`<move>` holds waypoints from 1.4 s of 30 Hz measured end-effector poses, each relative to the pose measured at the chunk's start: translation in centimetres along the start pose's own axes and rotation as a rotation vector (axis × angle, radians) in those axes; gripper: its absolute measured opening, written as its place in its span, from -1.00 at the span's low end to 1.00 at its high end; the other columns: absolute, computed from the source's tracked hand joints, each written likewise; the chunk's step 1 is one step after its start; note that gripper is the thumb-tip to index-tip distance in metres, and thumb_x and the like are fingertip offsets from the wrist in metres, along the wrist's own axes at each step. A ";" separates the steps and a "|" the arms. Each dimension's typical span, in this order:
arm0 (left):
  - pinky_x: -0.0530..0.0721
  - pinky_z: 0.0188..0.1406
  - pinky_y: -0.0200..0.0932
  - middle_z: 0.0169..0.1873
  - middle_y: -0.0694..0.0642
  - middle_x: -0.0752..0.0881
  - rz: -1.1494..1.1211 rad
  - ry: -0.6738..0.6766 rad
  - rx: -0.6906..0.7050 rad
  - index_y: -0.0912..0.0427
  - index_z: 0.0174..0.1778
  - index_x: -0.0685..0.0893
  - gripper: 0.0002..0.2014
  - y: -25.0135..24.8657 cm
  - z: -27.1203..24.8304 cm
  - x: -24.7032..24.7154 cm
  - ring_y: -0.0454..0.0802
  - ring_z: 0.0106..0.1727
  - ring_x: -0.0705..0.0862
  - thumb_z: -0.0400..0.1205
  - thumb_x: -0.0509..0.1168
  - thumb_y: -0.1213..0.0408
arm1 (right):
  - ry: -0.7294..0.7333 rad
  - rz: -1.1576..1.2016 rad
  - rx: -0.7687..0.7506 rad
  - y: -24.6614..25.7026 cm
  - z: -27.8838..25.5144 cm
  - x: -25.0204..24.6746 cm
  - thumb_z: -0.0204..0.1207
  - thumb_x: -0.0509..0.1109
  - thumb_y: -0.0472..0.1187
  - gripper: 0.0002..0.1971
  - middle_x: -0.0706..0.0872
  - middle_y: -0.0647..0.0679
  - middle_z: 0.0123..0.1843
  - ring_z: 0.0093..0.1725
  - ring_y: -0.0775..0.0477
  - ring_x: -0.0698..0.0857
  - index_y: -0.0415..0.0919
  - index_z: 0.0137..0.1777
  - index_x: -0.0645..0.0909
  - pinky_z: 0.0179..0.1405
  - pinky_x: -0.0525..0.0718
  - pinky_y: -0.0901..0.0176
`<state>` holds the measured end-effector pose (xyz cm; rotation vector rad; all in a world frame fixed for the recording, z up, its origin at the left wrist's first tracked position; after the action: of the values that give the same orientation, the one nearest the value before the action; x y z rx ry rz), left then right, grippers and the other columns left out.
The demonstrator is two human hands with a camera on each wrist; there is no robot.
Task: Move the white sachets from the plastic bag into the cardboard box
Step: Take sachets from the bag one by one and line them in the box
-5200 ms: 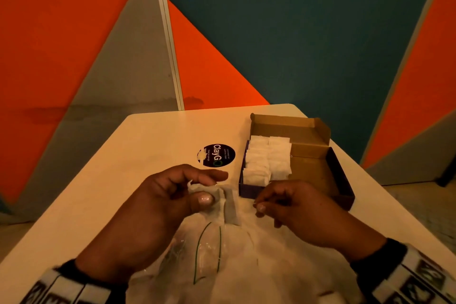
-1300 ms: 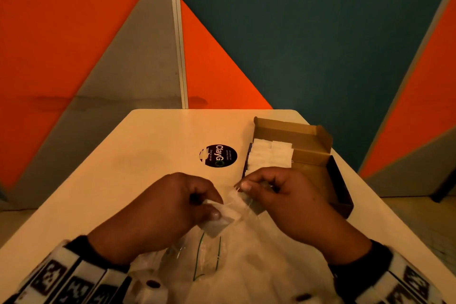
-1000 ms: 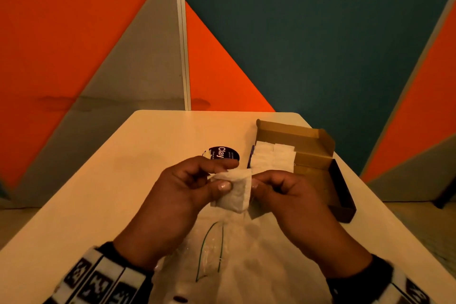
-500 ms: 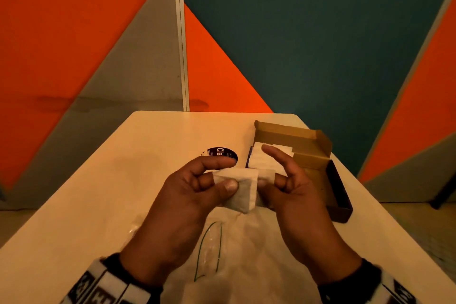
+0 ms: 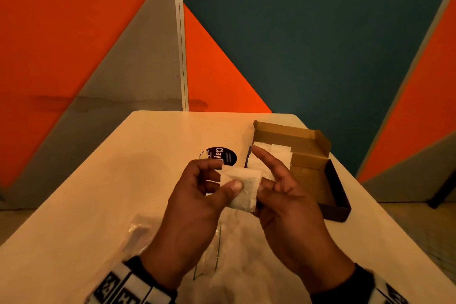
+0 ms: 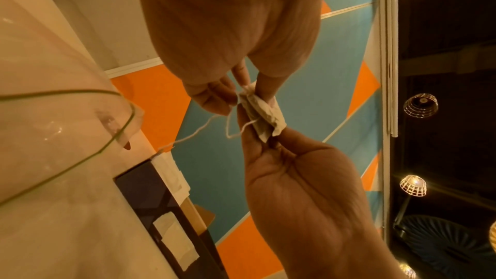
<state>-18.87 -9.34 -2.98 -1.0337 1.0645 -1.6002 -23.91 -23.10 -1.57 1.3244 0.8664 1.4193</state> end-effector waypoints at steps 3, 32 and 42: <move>0.81 -0.05 0.15 -0.09 0.16 0.85 -0.020 0.038 -0.064 0.12 0.12 0.72 -0.57 0.0 0.1 0.1 0.21 0.01 0.82 0.33 0.51 0.15 | 0.008 -0.050 -0.014 0.1 0.0 0.2 0.68 0.17 -0.45 -0.44 0.83 -0.07 0.18 0.23 -0.15 0.78 0.25 0.44 0.49 0.24 0.71 -0.21; 0.64 -0.14 -0.11 -0.14 -0.22 0.79 0.620 0.044 -0.123 -0.21 -0.05 0.72 -0.84 -3.1 1.5 -9.0 -0.16 -0.20 0.76 0.48 0.45 -0.01 | -0.329 -0.598 0.232 2.1 7.7 -12.9 0.53 0.50 -0.26 -0.84 0.83 0.03 0.00 -0.01 0.02 0.78 -0.10 0.08 0.73 -0.15 0.64 0.20; 0.61 0.27 -0.23 0.24 -0.35 0.62 1.059 0.451 -0.377 -0.42 0.15 0.63 -0.74 0.6 1.1 -12.5 -0.33 0.22 0.61 0.58 0.44 -0.04 | -0.258 -0.806 0.427 -3.4 10.2 -15.5 0.40 0.59 -0.39 -0.71 0.83 -0.03 0.09 0.12 -0.12 0.76 -0.07 0.07 0.77 0.31 0.68 -0.19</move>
<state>-14.89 2.39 -5.10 -0.1761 1.8517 -0.7559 -14.34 -38.08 -7.73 1.2060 1.3673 0.4411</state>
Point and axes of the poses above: each hand's wrist, its own z-axis towards the middle knuckle, its own x-axis out of the palm, y = z × x, the point moved 3 cm from there along z, towards the middle knuckle
